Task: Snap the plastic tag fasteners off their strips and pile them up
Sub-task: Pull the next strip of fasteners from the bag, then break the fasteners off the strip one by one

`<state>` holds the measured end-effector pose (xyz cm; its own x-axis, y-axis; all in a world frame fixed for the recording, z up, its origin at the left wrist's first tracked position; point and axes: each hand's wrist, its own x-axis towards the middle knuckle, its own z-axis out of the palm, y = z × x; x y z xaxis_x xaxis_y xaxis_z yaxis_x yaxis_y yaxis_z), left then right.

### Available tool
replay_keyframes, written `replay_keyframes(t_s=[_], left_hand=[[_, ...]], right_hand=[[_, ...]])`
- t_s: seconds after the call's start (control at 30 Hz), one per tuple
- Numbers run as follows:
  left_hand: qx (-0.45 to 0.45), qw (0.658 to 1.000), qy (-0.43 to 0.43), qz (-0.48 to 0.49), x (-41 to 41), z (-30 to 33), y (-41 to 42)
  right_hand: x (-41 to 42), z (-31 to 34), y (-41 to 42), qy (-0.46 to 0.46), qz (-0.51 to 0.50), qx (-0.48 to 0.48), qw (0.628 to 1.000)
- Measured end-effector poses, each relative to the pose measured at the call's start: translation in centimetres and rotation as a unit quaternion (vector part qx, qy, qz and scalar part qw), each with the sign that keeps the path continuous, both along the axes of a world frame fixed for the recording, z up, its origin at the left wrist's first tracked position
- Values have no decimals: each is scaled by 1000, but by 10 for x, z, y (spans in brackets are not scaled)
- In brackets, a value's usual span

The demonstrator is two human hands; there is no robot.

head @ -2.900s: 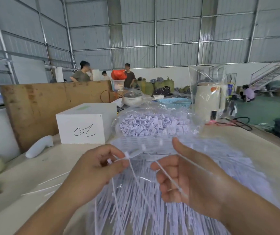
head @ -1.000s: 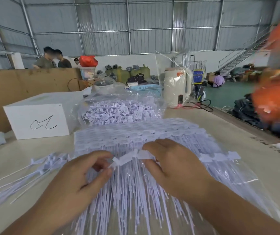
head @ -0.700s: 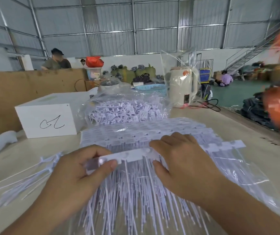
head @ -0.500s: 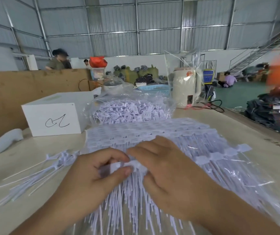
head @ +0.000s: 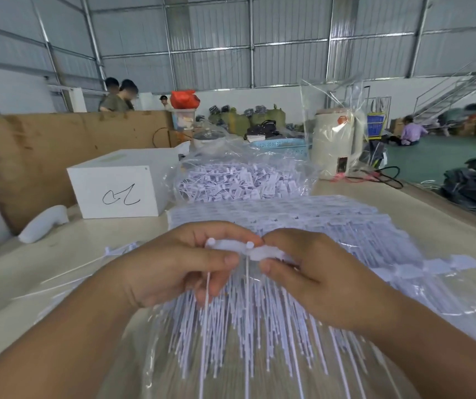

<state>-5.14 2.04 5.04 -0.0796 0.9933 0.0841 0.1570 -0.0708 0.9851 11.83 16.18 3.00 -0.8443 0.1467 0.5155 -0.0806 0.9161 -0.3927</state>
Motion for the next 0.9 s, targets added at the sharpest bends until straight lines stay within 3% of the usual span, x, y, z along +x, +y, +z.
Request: replay_keyframes(t_s=[0.17,0.37,0.53,0.67,0.73,0.9], left_hand=[[74,992,-5,105,20,-29,13],[94,992,-76,23,18,-35,0],[142,967,30,210,30,-40,9],[199,929,16,312,39,-44,13],[191,935,-10,298,37,-44,11],[153,972,-14,179,37,-41,6]], right_hand=[[6,-7,11,-15,-7,-11,1000],[8,-5,6,-34,0,-33,999],[0,-12,-8,-46,-61,54,996],[-4,-5,3,113,-134,-123,977],[3,-2,10,122,-115,-114,979],[10,-12,1,3,18,-81,997]])
